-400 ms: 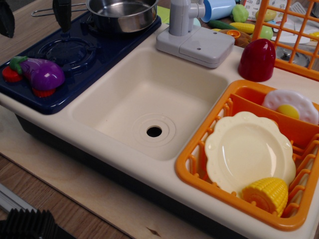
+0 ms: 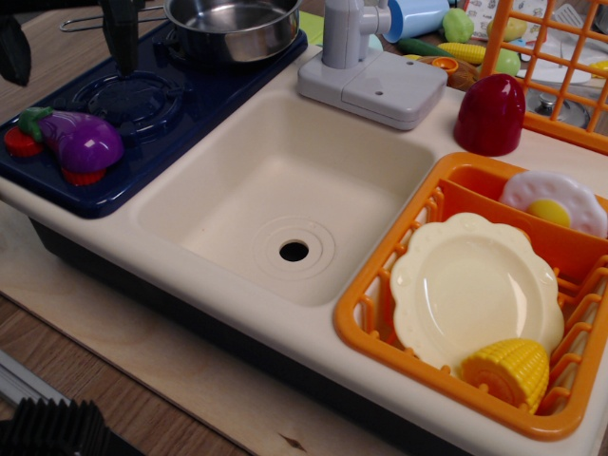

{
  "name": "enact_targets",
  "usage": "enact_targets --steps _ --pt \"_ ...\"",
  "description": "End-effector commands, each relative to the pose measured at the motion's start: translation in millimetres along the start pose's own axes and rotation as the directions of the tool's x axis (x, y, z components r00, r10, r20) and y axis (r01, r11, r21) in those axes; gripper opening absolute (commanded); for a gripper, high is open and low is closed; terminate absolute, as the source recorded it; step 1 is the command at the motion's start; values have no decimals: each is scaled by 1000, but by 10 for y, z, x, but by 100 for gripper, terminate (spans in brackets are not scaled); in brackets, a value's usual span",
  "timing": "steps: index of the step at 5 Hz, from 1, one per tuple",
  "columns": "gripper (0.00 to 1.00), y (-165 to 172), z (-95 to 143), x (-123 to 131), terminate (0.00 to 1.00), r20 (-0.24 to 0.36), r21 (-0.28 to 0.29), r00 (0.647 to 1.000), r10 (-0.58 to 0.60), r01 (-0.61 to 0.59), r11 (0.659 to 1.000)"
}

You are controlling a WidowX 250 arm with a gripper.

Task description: Put eggplant into pan

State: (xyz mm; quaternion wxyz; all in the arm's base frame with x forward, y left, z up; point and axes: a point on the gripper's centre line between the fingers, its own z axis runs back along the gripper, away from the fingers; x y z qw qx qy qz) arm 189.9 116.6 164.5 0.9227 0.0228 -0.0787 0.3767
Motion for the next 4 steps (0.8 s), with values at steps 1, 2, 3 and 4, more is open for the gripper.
enact_targets --steps 1,2,3,4 --pt "100 71 -113 -34 0 16 -45 999 37 -36 998" --pt "100 102 -234 -102 0 14 -74 999 39 -38 997" --pt "100 124 -303 -120 0 8 -82 999 42 -41 996" --pt "100 155 -414 -126 0 9 -101 999 44 -42 994"
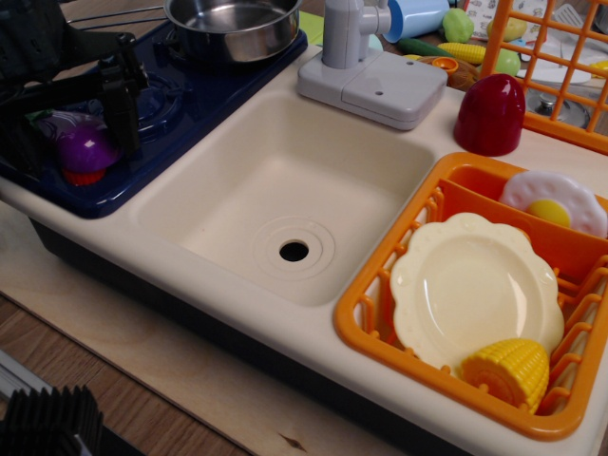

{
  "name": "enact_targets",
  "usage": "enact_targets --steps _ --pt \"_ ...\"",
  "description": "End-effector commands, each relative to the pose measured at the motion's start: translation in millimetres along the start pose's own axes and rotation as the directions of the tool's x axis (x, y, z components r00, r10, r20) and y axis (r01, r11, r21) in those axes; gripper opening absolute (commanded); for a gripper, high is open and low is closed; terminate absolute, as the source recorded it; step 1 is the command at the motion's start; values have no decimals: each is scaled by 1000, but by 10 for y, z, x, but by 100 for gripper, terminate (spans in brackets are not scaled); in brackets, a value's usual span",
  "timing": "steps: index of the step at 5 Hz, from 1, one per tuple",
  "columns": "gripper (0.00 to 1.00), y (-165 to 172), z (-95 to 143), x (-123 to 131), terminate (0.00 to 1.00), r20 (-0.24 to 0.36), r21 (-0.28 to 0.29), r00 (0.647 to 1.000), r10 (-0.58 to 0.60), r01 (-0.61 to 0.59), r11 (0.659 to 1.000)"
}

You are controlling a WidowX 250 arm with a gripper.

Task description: Put eggplant into pan

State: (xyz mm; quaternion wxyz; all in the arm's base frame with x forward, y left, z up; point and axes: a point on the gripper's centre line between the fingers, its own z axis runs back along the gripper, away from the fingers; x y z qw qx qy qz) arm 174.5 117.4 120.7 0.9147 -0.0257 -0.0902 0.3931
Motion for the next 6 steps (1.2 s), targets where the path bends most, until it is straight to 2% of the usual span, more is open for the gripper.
enact_targets --steps 1,2,3,5,6 --pt "0 41 -56 121 0 0 4 1000 -13 13 1000" --pt "0 -6 -18 145 0 -15 29 1000 2 -2 1000" --pt "0 -112 160 172 0 6 65 1000 -20 19 998" --pt "0 -242 568 200 0 108 123 993 -56 43 991" --pt "0 -246 636 299 0 209 96 968 -141 124 988"
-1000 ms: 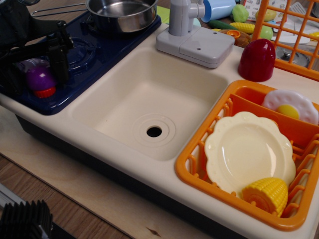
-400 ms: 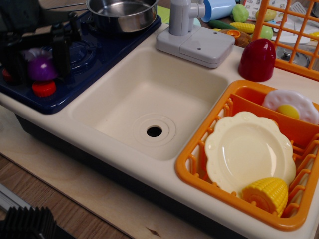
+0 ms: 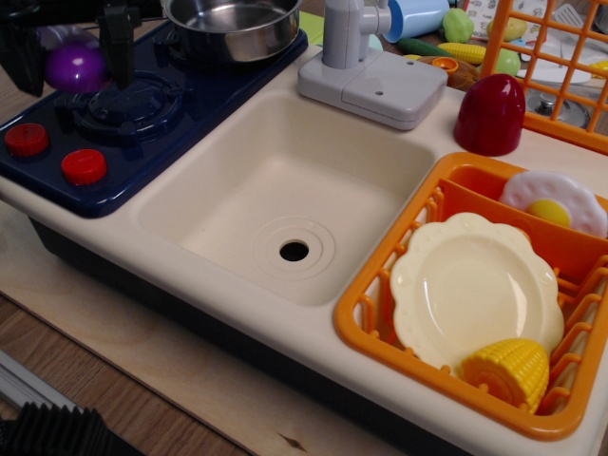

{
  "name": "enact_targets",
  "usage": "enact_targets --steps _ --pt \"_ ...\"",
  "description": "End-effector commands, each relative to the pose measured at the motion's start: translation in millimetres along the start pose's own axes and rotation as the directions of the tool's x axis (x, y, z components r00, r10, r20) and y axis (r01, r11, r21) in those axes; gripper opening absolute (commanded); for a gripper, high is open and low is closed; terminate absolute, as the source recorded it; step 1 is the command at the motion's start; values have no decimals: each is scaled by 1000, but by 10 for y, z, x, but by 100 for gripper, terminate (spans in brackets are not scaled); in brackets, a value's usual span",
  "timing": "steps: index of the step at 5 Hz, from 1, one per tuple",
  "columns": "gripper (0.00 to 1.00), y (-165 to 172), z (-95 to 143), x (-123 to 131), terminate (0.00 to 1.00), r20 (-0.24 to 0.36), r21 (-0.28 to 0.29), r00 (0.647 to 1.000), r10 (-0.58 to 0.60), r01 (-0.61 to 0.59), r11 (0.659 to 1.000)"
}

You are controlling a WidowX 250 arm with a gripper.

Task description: Put eggplant into pan

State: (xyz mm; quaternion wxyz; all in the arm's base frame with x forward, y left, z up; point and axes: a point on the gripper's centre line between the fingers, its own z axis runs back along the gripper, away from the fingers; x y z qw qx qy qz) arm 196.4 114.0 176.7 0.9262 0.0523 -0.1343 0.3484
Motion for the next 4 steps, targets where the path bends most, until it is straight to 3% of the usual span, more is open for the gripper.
enact_targets --steps 1,2,4 --pt "0 -11 41 260 0 208 -103 969 -135 159 982" --pt "0 -55 -29 398 0 251 -154 949 -192 235 960" --pt "0 -232 -73 662 0 303 -266 895 -327 409 873"
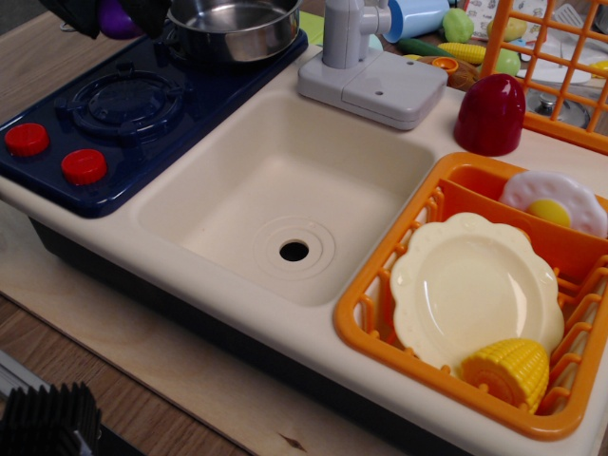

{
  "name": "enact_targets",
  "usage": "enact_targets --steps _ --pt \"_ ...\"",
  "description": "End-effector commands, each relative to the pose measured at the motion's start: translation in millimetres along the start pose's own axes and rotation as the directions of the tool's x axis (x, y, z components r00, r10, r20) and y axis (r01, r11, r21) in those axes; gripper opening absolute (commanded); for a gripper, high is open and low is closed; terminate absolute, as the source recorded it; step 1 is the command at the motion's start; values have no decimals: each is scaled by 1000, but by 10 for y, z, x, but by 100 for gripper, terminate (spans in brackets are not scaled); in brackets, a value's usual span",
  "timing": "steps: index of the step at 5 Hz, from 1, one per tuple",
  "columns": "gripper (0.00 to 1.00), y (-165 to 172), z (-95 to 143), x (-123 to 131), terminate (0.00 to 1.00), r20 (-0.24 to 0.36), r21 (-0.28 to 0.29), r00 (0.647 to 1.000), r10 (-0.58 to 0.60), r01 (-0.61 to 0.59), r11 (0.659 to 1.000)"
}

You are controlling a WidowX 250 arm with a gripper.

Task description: Put eggplant into pan

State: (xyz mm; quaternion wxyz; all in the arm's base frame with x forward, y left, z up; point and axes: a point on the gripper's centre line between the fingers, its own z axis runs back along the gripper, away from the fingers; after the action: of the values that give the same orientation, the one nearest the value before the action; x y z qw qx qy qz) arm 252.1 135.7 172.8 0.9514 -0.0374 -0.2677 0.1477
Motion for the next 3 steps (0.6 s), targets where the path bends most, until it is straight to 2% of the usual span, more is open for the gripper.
enact_targets --steps 1,3 --pt "0 -99 96 288 0 87 -20 990 -111 113 993" --pt "0 -317 -7 502 0 133 -133 969 -209 226 965"
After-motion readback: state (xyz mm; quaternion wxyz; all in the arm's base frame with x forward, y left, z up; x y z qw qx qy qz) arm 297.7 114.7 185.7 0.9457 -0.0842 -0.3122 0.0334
